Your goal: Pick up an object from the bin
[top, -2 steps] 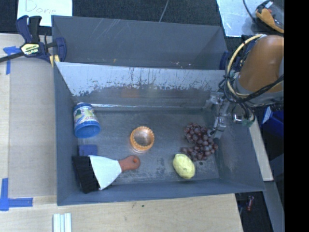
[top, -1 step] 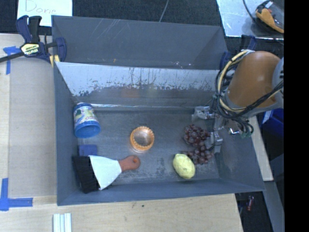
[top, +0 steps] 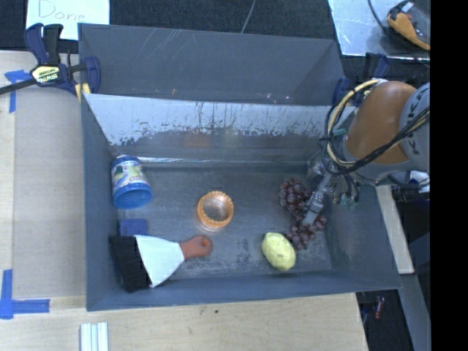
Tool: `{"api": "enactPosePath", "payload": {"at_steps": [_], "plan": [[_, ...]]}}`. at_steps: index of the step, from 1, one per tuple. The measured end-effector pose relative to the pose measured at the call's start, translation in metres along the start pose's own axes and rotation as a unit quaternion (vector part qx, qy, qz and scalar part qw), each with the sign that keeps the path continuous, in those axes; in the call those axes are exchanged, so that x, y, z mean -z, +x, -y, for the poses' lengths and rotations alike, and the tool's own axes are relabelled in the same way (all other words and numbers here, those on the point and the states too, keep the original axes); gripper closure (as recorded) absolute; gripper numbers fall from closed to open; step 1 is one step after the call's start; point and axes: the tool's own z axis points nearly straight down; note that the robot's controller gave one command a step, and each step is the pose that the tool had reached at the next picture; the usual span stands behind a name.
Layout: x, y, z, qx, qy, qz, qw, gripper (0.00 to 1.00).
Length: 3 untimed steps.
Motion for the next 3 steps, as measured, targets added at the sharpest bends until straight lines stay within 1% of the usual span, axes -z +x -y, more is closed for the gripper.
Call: {"api": "enactPosePath", "payload": {"at_steps": [1, 2, 3], "plan": [[0.003, -0.005, 0.002, 0.458, -0.002, 0.0108, 0.8889, 1.0], [0.003, -0.005, 0.003, 0.475, -0.003, 0.0113, 0.8801, 1.0], [0.028, -0.003, 0.002, 0.475, -0.004, 0.0077, 0.88, 1.0]]}}
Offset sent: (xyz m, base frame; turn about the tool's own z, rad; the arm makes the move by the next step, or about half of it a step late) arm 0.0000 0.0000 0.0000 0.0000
